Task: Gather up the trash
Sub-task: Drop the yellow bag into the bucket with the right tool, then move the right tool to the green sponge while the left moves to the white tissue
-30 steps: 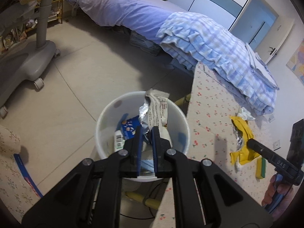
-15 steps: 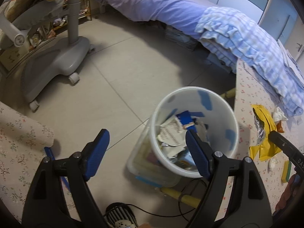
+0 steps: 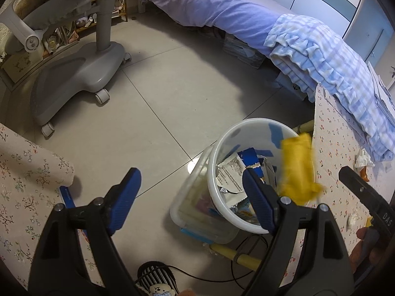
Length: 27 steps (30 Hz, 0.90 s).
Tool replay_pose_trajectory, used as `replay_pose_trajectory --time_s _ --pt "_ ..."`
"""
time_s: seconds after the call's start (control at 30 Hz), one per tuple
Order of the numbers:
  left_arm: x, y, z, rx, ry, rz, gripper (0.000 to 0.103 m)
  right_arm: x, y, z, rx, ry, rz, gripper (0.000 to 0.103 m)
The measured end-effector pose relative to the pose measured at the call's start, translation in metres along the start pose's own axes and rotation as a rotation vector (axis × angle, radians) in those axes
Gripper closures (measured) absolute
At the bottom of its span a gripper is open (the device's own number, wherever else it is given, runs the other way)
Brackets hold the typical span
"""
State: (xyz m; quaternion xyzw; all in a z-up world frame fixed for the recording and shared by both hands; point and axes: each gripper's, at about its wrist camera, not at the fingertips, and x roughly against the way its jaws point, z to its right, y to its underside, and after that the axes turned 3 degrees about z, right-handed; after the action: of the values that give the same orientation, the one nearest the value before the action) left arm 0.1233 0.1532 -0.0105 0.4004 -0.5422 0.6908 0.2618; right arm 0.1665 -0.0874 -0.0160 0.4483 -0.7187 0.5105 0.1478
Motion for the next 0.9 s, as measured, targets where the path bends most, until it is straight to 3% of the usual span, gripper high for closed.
replay_pose_trajectory --time_s 0.57,0.9 --pt "0.002 0.002 0.009 -0.017 0.015 0.0 0.019 0.021 -0.001 0.012 -0.019 0.038 0.016 0.027" --pt "0.006 0.003 0.031 -0.043 0.044 0.002 0.019 0.048 0.002 0.043 -0.044 0.092 0.038 0.027"
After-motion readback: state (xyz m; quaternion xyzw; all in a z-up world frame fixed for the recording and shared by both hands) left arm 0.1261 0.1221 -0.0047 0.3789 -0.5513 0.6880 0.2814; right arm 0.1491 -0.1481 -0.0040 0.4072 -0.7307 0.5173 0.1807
